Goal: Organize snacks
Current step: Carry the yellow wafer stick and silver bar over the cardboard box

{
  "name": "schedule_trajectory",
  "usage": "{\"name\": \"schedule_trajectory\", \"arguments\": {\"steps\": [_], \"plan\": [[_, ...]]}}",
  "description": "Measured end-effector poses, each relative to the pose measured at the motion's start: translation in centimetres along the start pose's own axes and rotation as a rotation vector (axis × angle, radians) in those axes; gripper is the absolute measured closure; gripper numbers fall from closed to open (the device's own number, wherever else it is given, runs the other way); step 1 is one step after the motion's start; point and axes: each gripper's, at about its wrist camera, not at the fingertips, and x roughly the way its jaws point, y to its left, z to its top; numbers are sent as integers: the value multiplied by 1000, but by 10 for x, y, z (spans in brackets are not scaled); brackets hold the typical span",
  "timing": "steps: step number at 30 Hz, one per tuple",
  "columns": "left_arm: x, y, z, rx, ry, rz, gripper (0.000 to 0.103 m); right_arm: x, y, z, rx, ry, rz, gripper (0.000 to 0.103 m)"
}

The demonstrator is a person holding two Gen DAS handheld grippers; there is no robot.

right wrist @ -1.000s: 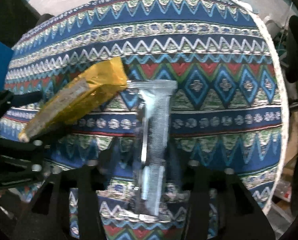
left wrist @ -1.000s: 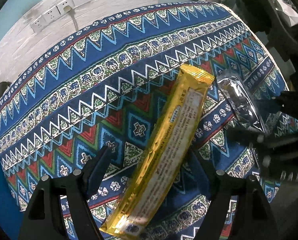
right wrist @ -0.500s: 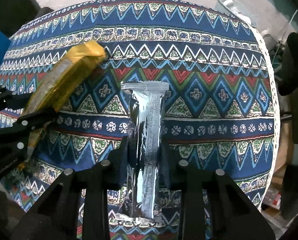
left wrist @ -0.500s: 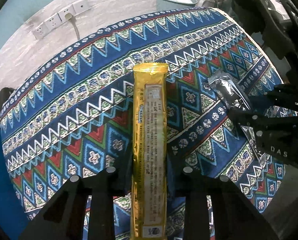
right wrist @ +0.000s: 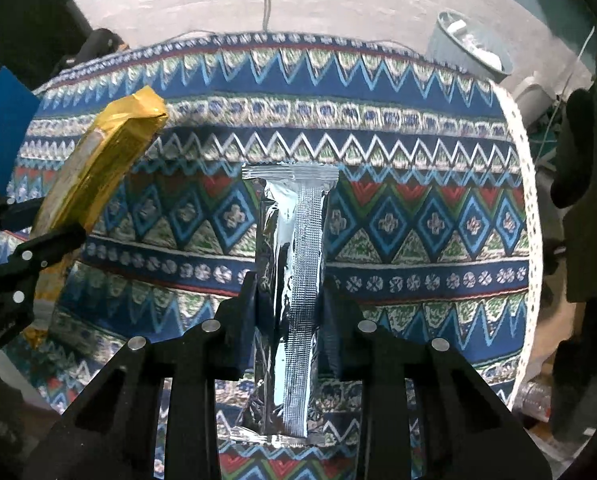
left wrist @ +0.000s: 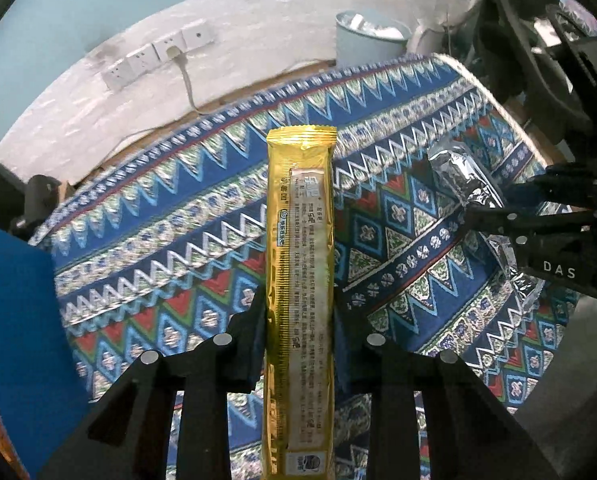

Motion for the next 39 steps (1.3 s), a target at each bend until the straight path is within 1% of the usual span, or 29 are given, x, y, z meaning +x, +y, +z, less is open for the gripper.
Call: {"name": "schedule_trajectory", "arguments": {"steps": [5, 7, 9, 10, 19, 28, 32, 35, 39], "plan": [[-32, 12, -1, -20, -45, 28, 74, -25, 11, 10, -8, -38, 16, 75], [-44, 17, -1, -35, -63, 32, 74, -32, 23, 5, -13, -53, 22, 75], [-53, 21, -1, -48, -76, 35, 74, -40, 30, 8, -18, -72, 31, 75], [-60, 24, -2, -56, -86, 37, 74, -47, 38, 3, -20, -80, 33, 75], [-102, 45, -8, -89, -158, 71, 74, -82, 72, 14, -57, -152, 84, 75], [-137, 70, -22, -133, -211, 91, 74, -113, 106, 30, -92, -211, 132, 75], [-151, 85, -29, -166, -232, 101, 74, -125, 130, 37, -117, -230, 161, 75], [-162, 98, -36, -185, -253, 122, 74, -132, 148, 43, -140, -242, 174, 75], [-172, 114, -45, -213, -265, 123, 74, -139, 170, 49, -172, -250, 190, 75]]}}
